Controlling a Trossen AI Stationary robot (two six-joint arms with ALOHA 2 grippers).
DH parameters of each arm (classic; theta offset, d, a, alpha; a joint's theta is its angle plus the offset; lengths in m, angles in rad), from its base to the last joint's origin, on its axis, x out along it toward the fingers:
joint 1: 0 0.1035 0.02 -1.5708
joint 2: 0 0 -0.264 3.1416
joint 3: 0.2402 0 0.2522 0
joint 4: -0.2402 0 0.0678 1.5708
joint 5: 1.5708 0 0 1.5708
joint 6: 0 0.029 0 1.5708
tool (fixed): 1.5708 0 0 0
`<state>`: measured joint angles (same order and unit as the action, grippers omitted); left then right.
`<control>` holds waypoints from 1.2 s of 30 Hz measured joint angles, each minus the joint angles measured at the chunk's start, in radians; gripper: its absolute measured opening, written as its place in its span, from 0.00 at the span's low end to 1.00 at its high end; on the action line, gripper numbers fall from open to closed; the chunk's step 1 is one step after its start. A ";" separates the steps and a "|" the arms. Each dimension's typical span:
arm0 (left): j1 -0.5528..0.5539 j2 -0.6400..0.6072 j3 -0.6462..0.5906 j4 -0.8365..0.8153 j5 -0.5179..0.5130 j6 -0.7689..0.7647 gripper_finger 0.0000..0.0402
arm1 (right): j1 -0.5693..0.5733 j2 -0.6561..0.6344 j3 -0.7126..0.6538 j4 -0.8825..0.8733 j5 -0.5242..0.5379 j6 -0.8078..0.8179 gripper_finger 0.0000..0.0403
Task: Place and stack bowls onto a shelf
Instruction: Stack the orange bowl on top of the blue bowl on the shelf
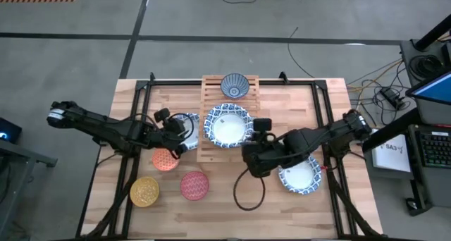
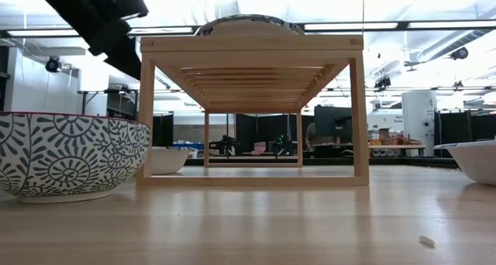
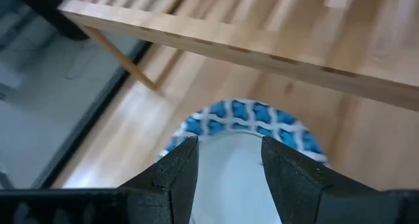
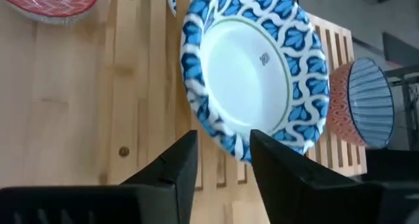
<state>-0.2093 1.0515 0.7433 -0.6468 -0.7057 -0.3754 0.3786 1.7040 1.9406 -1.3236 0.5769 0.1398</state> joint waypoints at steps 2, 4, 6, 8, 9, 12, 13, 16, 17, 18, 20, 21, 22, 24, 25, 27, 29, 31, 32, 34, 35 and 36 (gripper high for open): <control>-0.001 0.000 0.000 -0.002 0.050 -0.006 0.38 | 0.023 -0.030 -0.059 0.025 0.023 0.020 0.27; -0.001 0.000 0.000 -0.010 0.104 -0.023 0.38 | 0.047 -0.067 -0.131 0.070 0.047 0.038 0.23; -0.001 0.000 0.000 -0.031 0.151 -0.056 0.38 | 0.069 -0.109 -0.208 0.134 0.059 0.050 0.20; -0.001 0.000 0.003 -0.086 0.193 -0.105 0.38 | 0.086 -0.148 -0.284 0.220 0.080 0.048 0.18; -0.001 0.000 0.010 -0.132 0.212 -0.143 0.38 | 0.094 -0.169 -0.321 0.263 0.086 0.042 0.17; -0.001 0.003 0.050 -0.282 0.268 -0.272 0.38 | 0.109 -0.226 -0.422 0.384 0.103 0.021 0.15; -0.001 0.005 0.066 -0.338 0.287 -0.314 0.38 | 0.113 -0.246 -0.453 0.417 0.104 0.013 0.14; -0.001 0.017 0.122 -0.496 0.326 -0.409 0.38 | 0.113 -0.302 -0.534 0.515 0.105 -0.002 0.14; -0.001 0.021 0.136 -0.550 0.331 -0.428 0.38 | 0.113 -0.317 -0.558 0.542 0.106 -0.002 0.14; -0.001 0.025 0.145 -0.599 0.332 -0.442 0.38 | 0.113 -0.332 -0.580 0.562 0.106 -0.002 0.14; 0.000 0.027 0.147 -0.652 0.332 -0.457 0.38 | 0.113 -0.357 -0.625 0.614 0.109 -0.002 0.14; 0.000 0.027 0.144 -0.660 0.335 -0.465 0.38 | 0.113 -0.369 -0.646 0.643 0.113 -0.003 0.14; 0.003 0.027 0.138 -0.660 0.352 -0.472 0.38 | 0.114 -0.378 -0.668 0.670 0.119 -0.006 0.14; 0.009 0.027 0.123 -0.656 0.397 -0.499 0.38 | 0.114 -0.397 -0.708 0.724 0.132 -0.017 0.14; 0.009 0.028 0.113 -0.654 0.409 -0.522 0.38 | 0.114 -0.405 -0.726 0.741 0.132 -0.021 0.14; 0.010 0.034 0.093 -0.653 0.411 -0.579 0.38 | 0.114 -0.411 -0.759 0.773 0.134 -0.022 0.14; 0.011 0.045 0.073 -0.651 0.426 -0.622 0.38 | 0.114 -0.416 -0.789 0.803 0.133 -0.027 0.14; 0.011 0.056 0.051 -0.633 0.439 -0.638 0.38 | 0.114 -0.416 -0.815 0.842 0.134 -0.030 0.14; 0.012 0.062 0.039 -0.618 0.445 -0.639 0.38 | 0.114 -0.416 -0.826 0.861 0.134 -0.035 0.14; 0.020 0.076 0.021 -0.578 0.459 -0.639 0.38 | 0.114 -0.416 -0.848 0.894 0.133 -0.047 0.14; 0.024 0.086 0.015 -0.563 0.459 -0.639 0.38 | 0.114 -0.416 -0.855 0.906 0.133 -0.048 0.14; 0.025 0.095 0.012 -0.553 0.459 -0.639 0.38 | 0.114 -0.416 -0.861 0.917 0.133 -0.046 0.14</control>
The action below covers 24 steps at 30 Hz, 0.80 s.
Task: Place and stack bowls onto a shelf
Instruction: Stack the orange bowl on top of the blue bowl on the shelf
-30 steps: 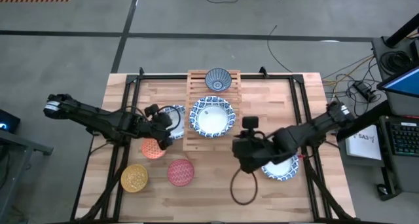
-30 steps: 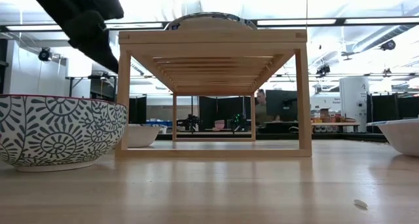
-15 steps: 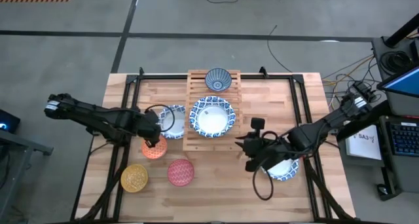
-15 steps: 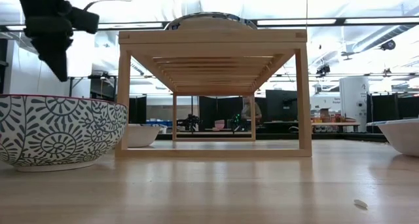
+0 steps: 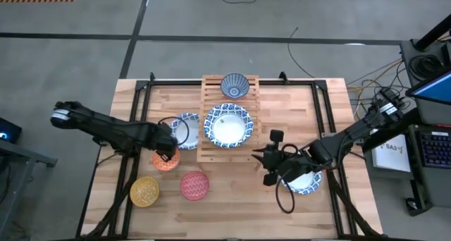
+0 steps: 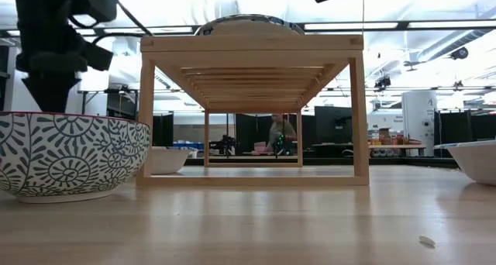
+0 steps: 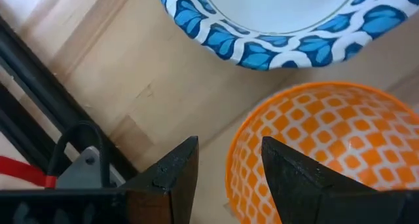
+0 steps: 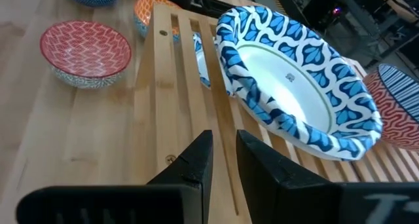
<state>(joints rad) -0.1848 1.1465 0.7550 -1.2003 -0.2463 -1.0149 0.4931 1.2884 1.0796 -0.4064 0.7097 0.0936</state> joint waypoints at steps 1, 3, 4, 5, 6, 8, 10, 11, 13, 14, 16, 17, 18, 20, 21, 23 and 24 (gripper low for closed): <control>0.000 0.011 -0.002 0.004 -0.001 0.002 0.38 | 0.000 0.000 -0.002 0.001 0.000 0.003 0.14; 0.000 0.033 -0.004 0.012 0.000 0.008 0.38 | 0.000 0.000 -0.003 0.001 0.000 0.011 0.14; 0.000 0.043 -0.004 0.015 0.000 0.008 0.38 | 0.000 0.000 -0.002 0.001 0.000 0.011 0.14; 0.000 0.054 -0.005 0.016 0.000 0.008 0.38 | 0.000 0.000 0.001 0.000 -0.001 0.011 0.14; 0.000 0.065 -0.007 0.016 0.000 0.008 0.38 | 0.000 0.000 0.005 0.001 -0.002 0.011 0.14; 0.000 0.086 -0.014 0.026 0.003 0.008 0.38 | 0.000 0.000 0.008 0.006 -0.002 0.011 0.14; 0.000 0.104 -0.029 0.050 0.005 0.009 0.38 | 0.000 0.000 0.006 0.009 -0.002 0.011 0.14; 0.000 0.113 -0.037 0.067 0.012 0.010 0.38 | 0.000 0.000 0.004 0.011 -0.002 0.011 0.14; 0.000 0.126 -0.055 0.108 0.030 0.015 0.38 | 0.000 0.000 0.001 0.020 -0.002 0.011 0.14; 0.000 0.133 -0.062 0.123 0.032 0.015 0.38 | 0.000 0.000 0.001 0.026 -0.002 0.011 0.14; 0.000 0.148 -0.067 0.137 0.045 0.015 0.38 | 0.000 0.000 0.000 0.025 -0.002 0.018 0.14; 0.000 0.156 -0.067 0.139 0.048 0.015 0.38 | 0.000 0.001 0.000 0.024 -0.002 0.019 0.14; 0.000 0.164 -0.067 0.139 0.049 0.015 0.38 | 0.000 0.001 0.000 0.024 -0.002 0.020 0.14; 0.000 0.179 -0.067 0.140 0.049 0.016 0.38 | 0.000 0.001 0.000 0.024 -0.002 0.021 0.14; 0.000 0.187 -0.067 0.140 0.049 0.020 0.37 | 0.000 0.001 0.000 0.024 -0.002 0.023 0.14; -0.002 0.203 -0.067 0.145 0.050 0.032 0.36 | 0.000 0.001 0.000 0.024 -0.002 0.027 0.14; -0.002 0.212 -0.067 0.146 0.053 0.038 0.34 | 0.000 0.001 0.000 0.024 -0.002 0.028 0.14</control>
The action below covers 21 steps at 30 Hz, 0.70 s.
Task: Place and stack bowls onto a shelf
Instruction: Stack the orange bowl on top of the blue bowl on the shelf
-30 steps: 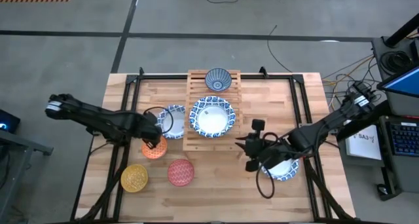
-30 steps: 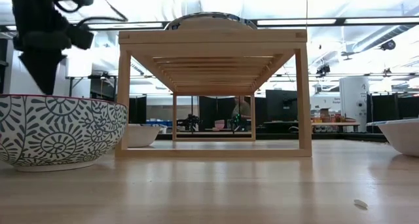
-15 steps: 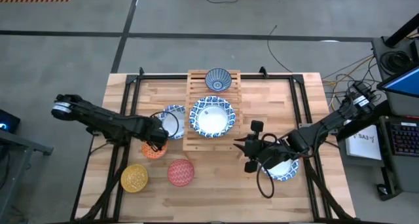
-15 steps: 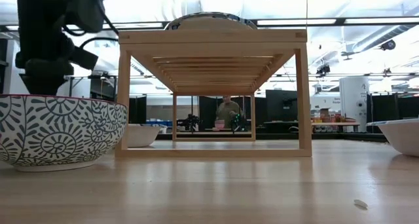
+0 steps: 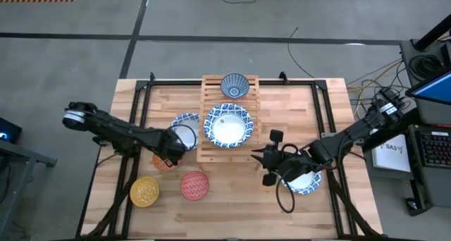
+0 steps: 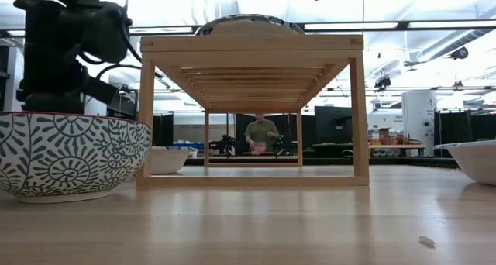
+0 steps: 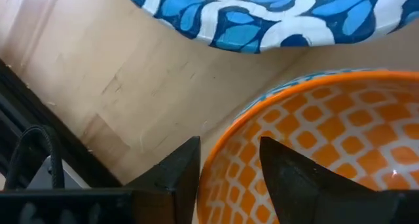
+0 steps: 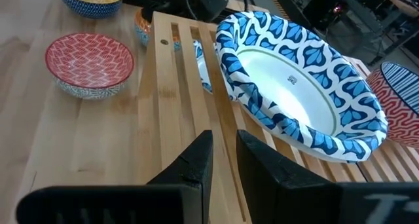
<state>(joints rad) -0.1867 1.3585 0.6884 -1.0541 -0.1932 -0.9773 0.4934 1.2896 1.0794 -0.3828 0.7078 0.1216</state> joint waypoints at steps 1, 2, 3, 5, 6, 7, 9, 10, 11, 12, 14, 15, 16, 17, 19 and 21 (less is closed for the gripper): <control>0.000 0.007 0.000 -0.002 0.002 0.006 0.31 | 0.000 0.000 0.000 0.000 0.000 0.001 0.14; 0.000 0.014 0.000 -0.003 0.002 0.011 0.28 | 0.000 0.000 0.000 0.001 0.000 0.001 0.14; 0.000 0.020 0.000 -0.002 0.005 0.018 0.24 | 0.000 0.000 0.000 0.001 0.000 0.001 0.14; 0.000 0.027 0.001 -0.009 0.027 0.032 0.16 | 0.000 0.000 0.000 0.003 0.000 0.002 0.14; 0.000 0.028 0.004 -0.012 0.037 0.037 0.11 | 0.000 0.000 0.000 0.003 0.000 0.002 0.14; 0.000 0.027 0.008 -0.013 0.046 0.045 0.07 | 0.000 0.000 0.000 0.004 0.000 0.002 0.14; 0.000 0.013 0.014 -0.009 0.061 0.056 0.04 | 0.000 0.000 0.000 0.004 0.000 0.002 0.14; 0.000 0.008 0.015 -0.011 0.064 0.060 0.04 | 0.000 0.000 0.000 0.005 0.000 0.002 0.14; -0.004 -0.001 0.021 -0.013 0.062 0.072 0.04 | 0.000 0.000 0.000 0.006 0.000 0.002 0.14; -0.009 -0.012 0.027 -0.017 0.059 0.081 0.03 | 0.000 0.000 0.000 0.006 0.000 0.002 0.14; -0.018 -0.035 0.045 -0.028 0.051 0.106 0.02 | 0.000 0.000 0.000 0.007 0.000 0.002 0.14; -0.023 -0.048 0.054 -0.031 0.050 0.121 0.02 | 0.000 0.001 0.000 0.007 0.000 0.002 0.14; -0.028 -0.063 0.064 -0.035 0.050 0.135 0.01 | 0.000 0.000 0.000 0.006 0.000 0.004 0.14; -0.034 -0.075 0.075 -0.046 0.045 0.152 0.01 | 0.000 0.001 0.000 0.007 0.000 0.011 0.14; -0.047 -0.099 0.100 -0.054 0.047 0.178 0.01 | 0.000 0.001 0.000 0.006 -0.001 0.012 0.14; -0.062 -0.119 0.122 -0.067 0.047 0.211 0.01 | 0.003 0.001 0.000 0.006 0.000 0.012 0.14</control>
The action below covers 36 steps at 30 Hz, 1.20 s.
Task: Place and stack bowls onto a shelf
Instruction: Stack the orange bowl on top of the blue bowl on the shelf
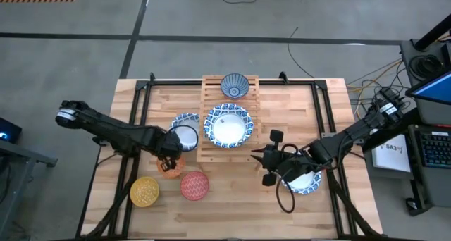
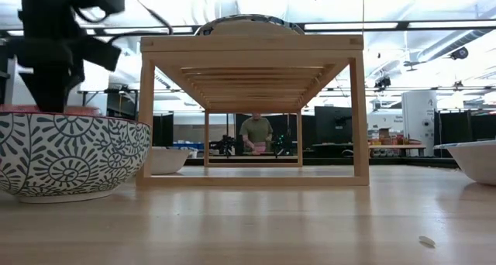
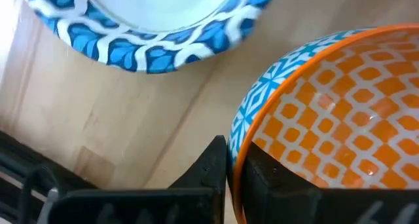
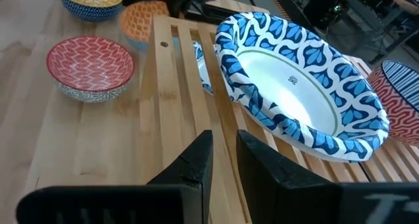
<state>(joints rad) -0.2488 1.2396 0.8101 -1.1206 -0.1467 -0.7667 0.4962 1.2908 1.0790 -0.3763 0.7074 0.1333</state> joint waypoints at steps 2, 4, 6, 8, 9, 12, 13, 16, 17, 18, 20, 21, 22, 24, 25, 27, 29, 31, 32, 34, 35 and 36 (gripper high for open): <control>-0.022 -0.019 0.014 -0.023 0.004 0.041 0.00 | 0.004 0.001 -0.001 0.000 0.000 -0.003 0.14; -0.042 -0.037 0.037 -0.023 0.027 0.076 0.00 | 0.012 0.001 -0.002 -0.001 0.000 -0.001 0.14; -0.054 -0.056 0.063 -0.021 0.056 0.099 0.00 | 0.022 0.001 -0.002 -0.001 0.000 -0.001 0.14; -0.059 -0.072 0.099 -0.028 0.068 0.121 0.00 | 0.037 0.001 -0.002 -0.001 0.000 -0.002 0.14; -0.058 -0.080 0.121 -0.024 0.066 0.134 0.00 | 0.046 0.001 -0.003 -0.001 0.000 -0.003 0.14; -0.058 -0.098 0.202 -0.019 0.036 0.184 0.00 | 0.074 0.001 -0.007 0.000 0.006 -0.016 0.14; -0.058 -0.100 0.231 -0.018 0.015 0.205 0.00 | 0.084 0.001 -0.011 0.000 0.019 -0.019 0.14; -0.058 -0.095 0.334 -0.005 -0.064 0.273 0.00 | 0.106 0.001 -0.030 0.006 0.069 -0.026 0.14; -0.056 -0.090 0.369 -0.001 -0.098 0.294 0.00 | 0.111 0.001 -0.041 0.017 0.081 -0.036 0.14; -0.053 -0.082 0.405 -0.001 -0.130 0.314 0.00 | 0.114 0.000 -0.052 0.032 0.085 -0.053 0.14; -0.041 -0.061 0.475 0.003 -0.185 0.358 0.00 | 0.115 -0.004 -0.078 0.075 0.086 -0.092 0.14; -0.032 -0.048 0.512 0.007 -0.207 0.381 0.00 | 0.115 -0.006 -0.089 0.094 0.085 -0.112 0.14; -0.022 -0.036 0.544 0.011 -0.225 0.404 0.00 | 0.115 -0.009 -0.098 0.108 0.078 -0.132 0.14; 0.003 -0.008 0.607 0.014 -0.246 0.446 0.00 | 0.115 -0.015 -0.114 0.116 0.073 -0.145 0.14; 0.017 0.009 0.636 0.013 -0.248 0.459 0.00 | 0.115 -0.020 -0.122 0.116 0.071 -0.143 0.14; 0.045 0.043 0.688 0.011 -0.248 0.472 0.00 | 0.115 -0.035 -0.143 0.118 0.051 -0.126 0.14; 0.078 0.078 0.734 0.009 -0.248 0.479 0.00 | 0.117 -0.055 -0.163 0.121 0.027 -0.114 0.14; 0.116 0.112 0.778 0.006 -0.248 0.489 0.00 | 0.120 -0.075 -0.185 0.125 0.019 -0.107 0.14; 0.139 0.131 0.798 0.006 -0.248 0.494 0.00 | 0.121 -0.086 -0.196 0.129 0.018 -0.108 0.14; 0.187 0.171 0.838 0.006 -0.248 0.497 0.00 | 0.124 -0.111 -0.219 0.131 0.018 -0.108 0.14; 0.215 0.190 0.859 0.005 -0.248 0.497 0.00 | 0.124 -0.126 -0.231 0.133 0.018 -0.108 0.14; 0.240 0.210 0.881 0.004 -0.248 0.497 0.00 | 0.124 -0.140 -0.245 0.145 0.018 -0.108 0.14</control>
<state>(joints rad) -0.0084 1.4499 1.6910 -1.1164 -0.3943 -0.2695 0.6201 1.1503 0.8344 -0.2314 0.7254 0.0251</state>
